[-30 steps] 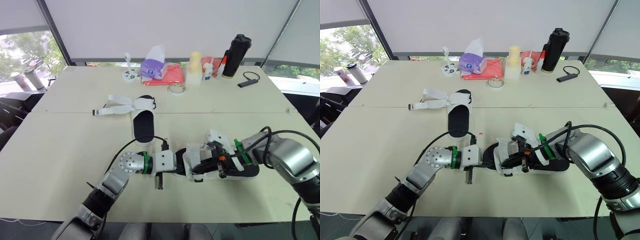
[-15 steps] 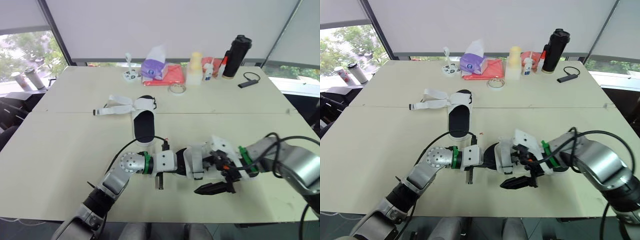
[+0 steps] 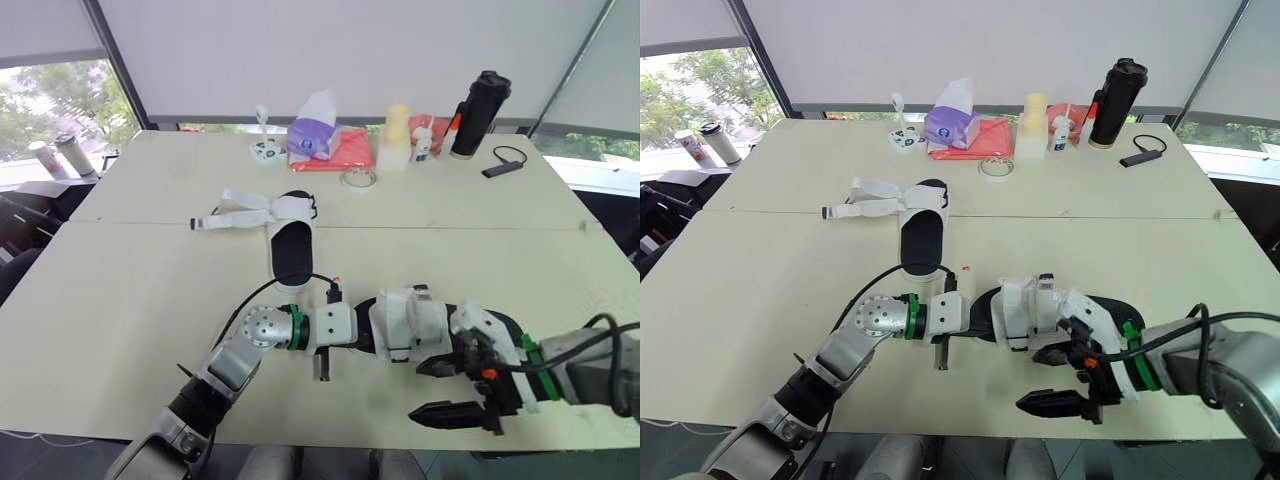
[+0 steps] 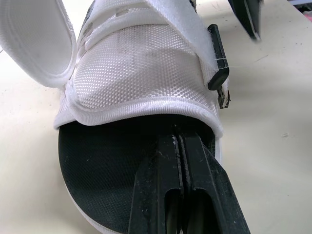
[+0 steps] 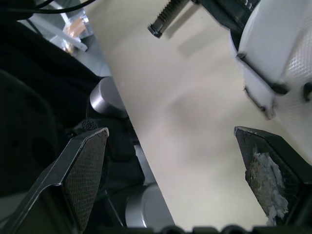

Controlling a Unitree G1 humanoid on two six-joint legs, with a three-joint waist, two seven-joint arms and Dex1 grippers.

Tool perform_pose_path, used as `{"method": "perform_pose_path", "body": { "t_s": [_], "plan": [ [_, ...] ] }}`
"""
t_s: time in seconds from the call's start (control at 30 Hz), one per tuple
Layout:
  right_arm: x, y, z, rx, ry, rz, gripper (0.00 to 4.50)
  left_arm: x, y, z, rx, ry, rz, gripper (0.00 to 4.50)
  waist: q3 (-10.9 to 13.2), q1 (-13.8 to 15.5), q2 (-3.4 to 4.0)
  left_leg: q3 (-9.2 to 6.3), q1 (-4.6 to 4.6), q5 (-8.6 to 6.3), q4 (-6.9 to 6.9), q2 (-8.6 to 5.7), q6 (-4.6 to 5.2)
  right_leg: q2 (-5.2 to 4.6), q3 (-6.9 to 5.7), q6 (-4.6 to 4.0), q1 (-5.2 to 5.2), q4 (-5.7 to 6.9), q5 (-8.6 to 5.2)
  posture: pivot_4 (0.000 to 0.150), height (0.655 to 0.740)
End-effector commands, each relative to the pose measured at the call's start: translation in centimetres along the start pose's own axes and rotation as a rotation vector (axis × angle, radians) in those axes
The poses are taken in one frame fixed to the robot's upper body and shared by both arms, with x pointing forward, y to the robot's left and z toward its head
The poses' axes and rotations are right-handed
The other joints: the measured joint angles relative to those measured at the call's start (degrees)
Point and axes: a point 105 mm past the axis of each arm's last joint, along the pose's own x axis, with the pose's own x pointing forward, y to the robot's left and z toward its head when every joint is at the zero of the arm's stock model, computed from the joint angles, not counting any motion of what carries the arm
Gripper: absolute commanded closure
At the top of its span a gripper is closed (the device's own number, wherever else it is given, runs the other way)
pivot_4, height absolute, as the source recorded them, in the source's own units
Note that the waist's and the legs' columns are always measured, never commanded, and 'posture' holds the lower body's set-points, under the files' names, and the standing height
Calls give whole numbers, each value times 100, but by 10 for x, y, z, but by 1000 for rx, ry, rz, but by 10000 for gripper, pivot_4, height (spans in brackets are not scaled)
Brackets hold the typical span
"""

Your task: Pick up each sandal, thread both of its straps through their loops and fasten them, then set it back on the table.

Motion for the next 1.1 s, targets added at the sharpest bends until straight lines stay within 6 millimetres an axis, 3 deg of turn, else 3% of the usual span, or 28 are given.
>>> {"method": "perform_pose_path", "body": {
  "t_s": [0.03,0.13,0.37,0.7,0.9,1.1],
  "plan": [
    [4,-14,4,-10,-51,-88,596,2,-21,-34,-78,124,-73,45000,-1,-3,2,1,0,0,-1,0,0,0,1,0,1,-2,0,1500,7296],
    [6,-26,2,17,-65,-138,596,2,-21,-34,-77,127,-73,45000,-1,-4,2,-1,0,0,-1,0,0,1,-1,-1,0,-10,1,1500,7296],
    [11,-33,2,41,-97,-154,596,2,-20,-34,-78,130,-70,45000,-2,-13,2,-2,1,-1,-1,2,2,4,-1,-3,3,-15,2,1500,7296],
    [22,-14,27,-11,-192,-98,596,1,-20,-33,-77,127,-67,45000,-3,-139,2,-7,2,-1,-2,5,2,5,0,-4,7,-16,3,1500,7296],
    [21,-10,24,-35,-156,-104,596,1,-19,-30,-74,125,-70,45000,-3,-143,5,-8,-1,-1,-4,6,2,4,0,-4,3,-26,3,1500,7296],
    [6,-10,22,-49,-153,-151,596,0,-19,-29,-75,126,-69,45000,-3,-135,5,-8,-7,-2,-15,4,4,5,-1,-7,5,-55,5,1500,7296]
  ]
}}
